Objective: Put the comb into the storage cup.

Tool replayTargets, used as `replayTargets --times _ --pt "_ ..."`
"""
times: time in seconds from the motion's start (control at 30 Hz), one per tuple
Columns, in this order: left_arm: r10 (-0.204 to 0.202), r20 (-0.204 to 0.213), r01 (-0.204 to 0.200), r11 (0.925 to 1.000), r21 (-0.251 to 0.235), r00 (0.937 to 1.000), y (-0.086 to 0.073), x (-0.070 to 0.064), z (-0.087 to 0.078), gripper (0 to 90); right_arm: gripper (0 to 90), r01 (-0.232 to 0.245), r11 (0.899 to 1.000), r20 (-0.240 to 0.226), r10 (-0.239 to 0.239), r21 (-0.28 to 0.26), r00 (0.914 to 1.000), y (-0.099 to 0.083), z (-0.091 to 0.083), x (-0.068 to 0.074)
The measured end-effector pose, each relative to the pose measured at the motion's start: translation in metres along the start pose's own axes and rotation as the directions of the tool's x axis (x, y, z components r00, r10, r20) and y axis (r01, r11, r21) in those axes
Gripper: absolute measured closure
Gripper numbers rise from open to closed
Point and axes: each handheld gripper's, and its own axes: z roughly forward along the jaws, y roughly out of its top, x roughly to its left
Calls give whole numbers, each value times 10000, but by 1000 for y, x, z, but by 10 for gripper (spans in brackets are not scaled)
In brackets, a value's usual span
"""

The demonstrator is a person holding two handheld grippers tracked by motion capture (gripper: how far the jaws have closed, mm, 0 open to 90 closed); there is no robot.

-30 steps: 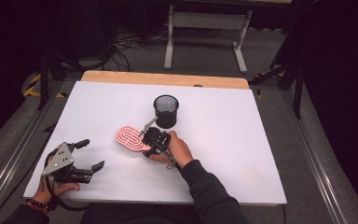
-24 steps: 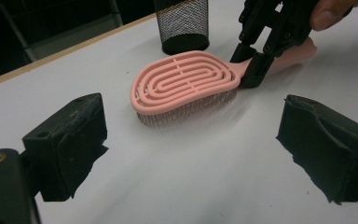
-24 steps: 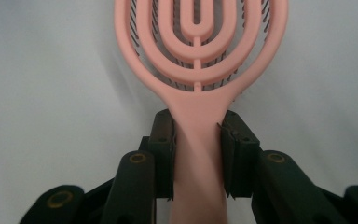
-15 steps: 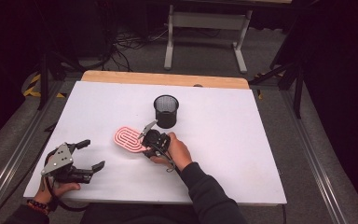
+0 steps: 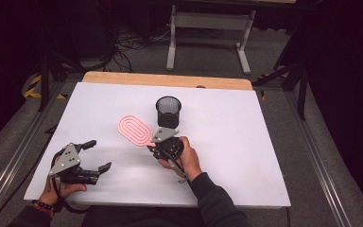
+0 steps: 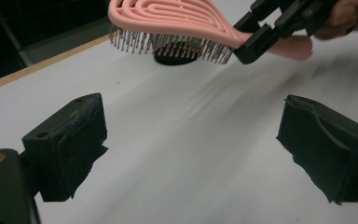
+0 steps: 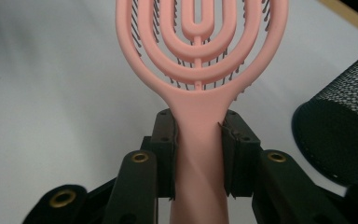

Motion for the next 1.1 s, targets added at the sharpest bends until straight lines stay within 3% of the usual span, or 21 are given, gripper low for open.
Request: replayTargets --times 0.1,0.13,0.27,0.43,0.47,0.5,0.53,0.77,0.8,0.83,0.93,0.97,1.03,1.07,1.1 --pt "-151 150 153 9998 -142 9998 7 0 6 88 694 -63 9982 241 77 -591 9997 -5 -5 2" --pt "-578 624 601 9976 -355 9964 17 0 16 93 694 -76 9968 393 108 -796 9992 -7 -7 3" --pt "-801 990 845 9955 -417 9919 31 -3 31 91 694 16 9936 669 60 -1130 9977 -9 -12 5" --pt "-1327 1746 1451 9876 -604 9757 50 -5 59 98 694 182 9834 1014 2 -1808 9948 -10 -21 10" --pt "-1327 1746 1451 9876 -604 9757 50 -5 59 101 694 182 9834 1014 2 -1808 9948 -10 -21 10" --pt "-1786 2043 1965 9779 -708 9625 52 -4 69 110 694 201 9797 1157 32 -1996 9933 -11 -23 10" --pt "-2002 2198 2212 9723 -753 9548 54 -3 74 114 694 154 9785 1167 88 -2054 9931 -11 -24 11" --pt "-2615 2414 2901 9526 -914 9345 61 -5 98 180 694 122 9732 1461 221 -2295 9890 -15 -25 10" --pt "-2698 2383 2984 9499 -927 9330 62 -6 100 191 694 116 9732 1422 218 -2295 9896 -15 -25 9" --pt "-2614 2397 2902 9524 -933 9350 63 -6 101 199 694 121 9731 1461 223 -2300 9890 -16 -25 9" --pt "-2618 2582 2984 9476 -1138 9299 64 -5 103 244 694 59 9705 1521 318 -2410 9878 -17 -26 8" --pt "-2709 2396 3041 9457 -1143 9323 65 -5 106 273 694 151 9696 1644 261 -2443 9860 -17 -26 8" --pt "-2790 2362 3121 9430 -1159 9308 66 -4 106 326 694 218 9690 1779 230 -2462 9838 -18 -26 8" --pt "-2950 2370 3296 9363 -1216 9256 67 -2 107 352 694 236 9679 1856 240 -2501 9823 -19 -25 8" --pt "-2987 2348 3334 9345 -1245 9250 67 -2 107 371 694 240 9677 1912 253 -2511 9812 -19 -25 8"
